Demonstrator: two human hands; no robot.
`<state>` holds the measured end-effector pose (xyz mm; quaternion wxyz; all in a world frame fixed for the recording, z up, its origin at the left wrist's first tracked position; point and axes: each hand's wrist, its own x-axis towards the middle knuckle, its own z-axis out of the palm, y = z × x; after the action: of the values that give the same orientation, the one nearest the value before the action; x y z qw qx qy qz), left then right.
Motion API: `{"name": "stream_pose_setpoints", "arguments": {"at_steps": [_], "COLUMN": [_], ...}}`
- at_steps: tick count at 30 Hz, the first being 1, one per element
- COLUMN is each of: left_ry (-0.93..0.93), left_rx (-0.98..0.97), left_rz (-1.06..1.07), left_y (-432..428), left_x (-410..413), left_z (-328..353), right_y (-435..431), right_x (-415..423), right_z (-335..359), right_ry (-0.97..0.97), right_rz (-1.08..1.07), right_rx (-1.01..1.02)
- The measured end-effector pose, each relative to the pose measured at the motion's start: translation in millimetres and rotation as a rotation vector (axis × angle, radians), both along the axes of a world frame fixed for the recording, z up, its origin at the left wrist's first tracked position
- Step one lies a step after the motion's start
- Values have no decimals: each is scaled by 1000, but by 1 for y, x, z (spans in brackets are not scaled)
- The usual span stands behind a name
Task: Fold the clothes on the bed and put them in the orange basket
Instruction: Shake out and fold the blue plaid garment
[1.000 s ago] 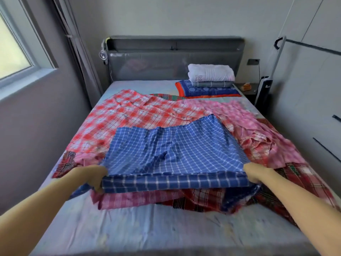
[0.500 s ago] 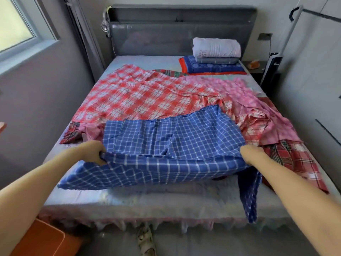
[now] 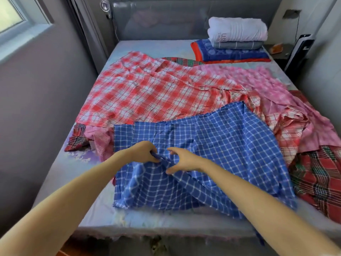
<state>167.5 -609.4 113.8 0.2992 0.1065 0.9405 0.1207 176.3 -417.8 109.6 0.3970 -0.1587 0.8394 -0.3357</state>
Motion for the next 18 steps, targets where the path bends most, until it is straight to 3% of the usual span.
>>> {"name": "stream_pose_setpoints", "arguments": {"at_steps": [4,9,14,18], "left_ry": [-63,-186,-197,-92], "left_rx": [134,220,470,533], "left_rz": [48,156,543,608], "left_y": [-19,-70,-93,-86], "left_x": [-27,-38,-54,-90], "left_z": [-9,-24,-36,-36], "right_y": [-65,-49,-46,-83], "right_x": [-23,-74,-125,-151], "right_z": [-20,-35,-45,-41], "right_ry": [36,29,-41,-81], "right_rz": [-50,-8,180,171], "right_rx": [-62,-10,133,-58]}}
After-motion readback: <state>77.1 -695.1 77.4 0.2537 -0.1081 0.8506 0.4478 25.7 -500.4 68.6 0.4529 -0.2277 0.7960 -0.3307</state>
